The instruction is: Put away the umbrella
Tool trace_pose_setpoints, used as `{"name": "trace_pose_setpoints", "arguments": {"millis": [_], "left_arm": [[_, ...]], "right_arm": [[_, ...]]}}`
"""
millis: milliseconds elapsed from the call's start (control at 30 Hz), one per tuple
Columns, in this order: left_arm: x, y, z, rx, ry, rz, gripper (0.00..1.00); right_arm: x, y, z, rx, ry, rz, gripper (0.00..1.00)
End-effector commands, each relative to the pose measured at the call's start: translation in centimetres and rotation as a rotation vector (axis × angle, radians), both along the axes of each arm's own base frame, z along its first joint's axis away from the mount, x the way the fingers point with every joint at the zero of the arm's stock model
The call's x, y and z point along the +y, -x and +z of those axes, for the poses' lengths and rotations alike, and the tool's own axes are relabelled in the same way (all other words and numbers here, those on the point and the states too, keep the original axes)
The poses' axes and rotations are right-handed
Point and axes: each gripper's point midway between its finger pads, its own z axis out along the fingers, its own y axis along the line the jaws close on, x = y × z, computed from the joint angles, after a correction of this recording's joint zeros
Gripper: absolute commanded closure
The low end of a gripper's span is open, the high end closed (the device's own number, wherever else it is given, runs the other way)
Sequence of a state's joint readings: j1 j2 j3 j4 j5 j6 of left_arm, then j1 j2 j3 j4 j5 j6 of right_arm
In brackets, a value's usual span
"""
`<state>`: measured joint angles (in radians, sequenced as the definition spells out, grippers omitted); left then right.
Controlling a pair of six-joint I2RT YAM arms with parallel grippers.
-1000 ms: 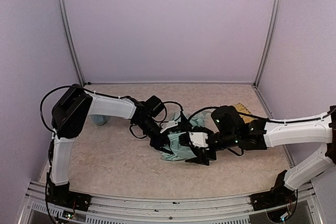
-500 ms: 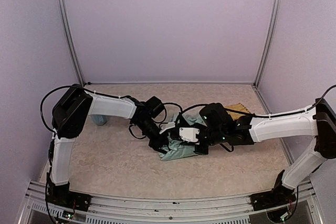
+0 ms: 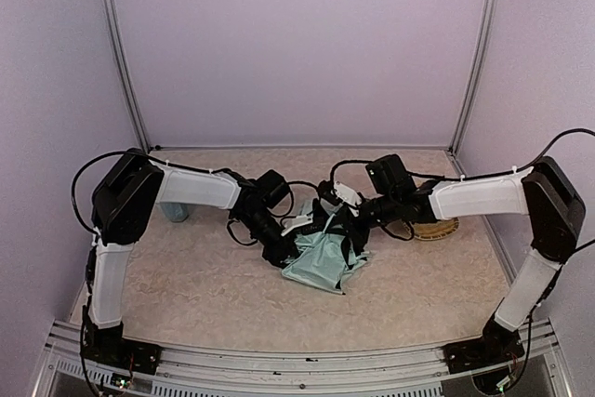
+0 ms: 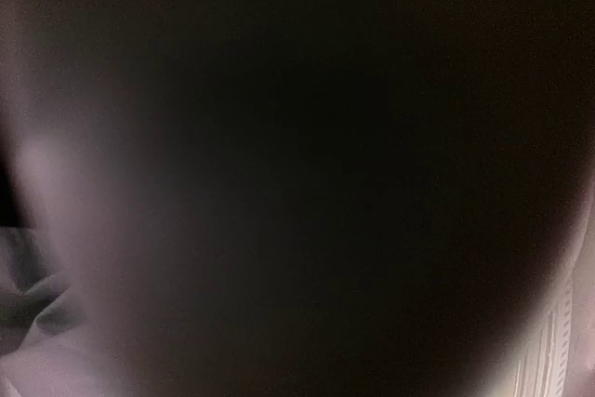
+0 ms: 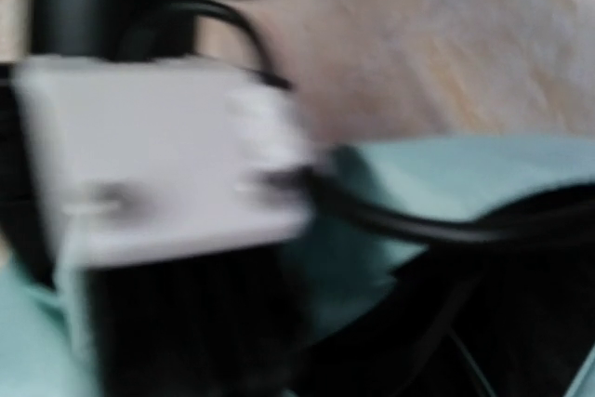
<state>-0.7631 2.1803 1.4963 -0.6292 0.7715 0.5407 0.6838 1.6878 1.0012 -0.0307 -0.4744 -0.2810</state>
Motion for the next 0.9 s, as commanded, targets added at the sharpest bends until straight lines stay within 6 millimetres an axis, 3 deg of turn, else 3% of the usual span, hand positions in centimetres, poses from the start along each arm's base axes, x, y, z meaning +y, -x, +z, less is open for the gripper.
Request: {"name": "trace_pose_setpoints", "arguments": {"millis": [0, 67, 267, 367, 467, 567, 700, 867], "left_arm": [[2.6, 3.9, -3.9, 0.09, -0.18, -0.057, 0.78], [2.5, 4.0, -3.8, 0.082, -0.177, -0.06, 0.78], [1.7, 3.4, -3.1, 0.013, -0.149, -0.061, 0.78], [1.4, 2.6, -2.2, -0.065, -0.112, -0.05, 0.7], [0.8, 0.6, -0.9, -0.191, -0.066, 0.009, 0.56], [0.6, -2.6, 1.6, -0.341, -0.006, 0.136, 0.46], [1.3, -5.1, 7.3, -0.531, 0.166, 0.274, 0.39], [2.5, -4.2, 12.2, -0.741, 0.349, 0.285, 0.39]], "right_arm": [[-1.8, -5.6, -0.6, 0.014, -0.037, -0.177, 1.0], [-2.1, -6.2, -1.7, 0.048, -0.038, -0.194, 1.0], [-1.1, -5.5, -6.3, 0.189, -0.001, -0.136, 1.0], [-1.7, -4.9, -10.1, 0.277, 0.083, -0.149, 1.0], [-2.9, -3.9, -13.3, 0.369, 0.18, -0.171, 1.0], [-3.4, -2.5, -14.6, 0.417, 0.198, -0.159, 1.0], [-3.4, -1.5, -15.2, 0.447, 0.191, -0.132, 1.0], [-3.0, -1.2, -15.4, 0.466, 0.177, -0.102, 1.0]]}}
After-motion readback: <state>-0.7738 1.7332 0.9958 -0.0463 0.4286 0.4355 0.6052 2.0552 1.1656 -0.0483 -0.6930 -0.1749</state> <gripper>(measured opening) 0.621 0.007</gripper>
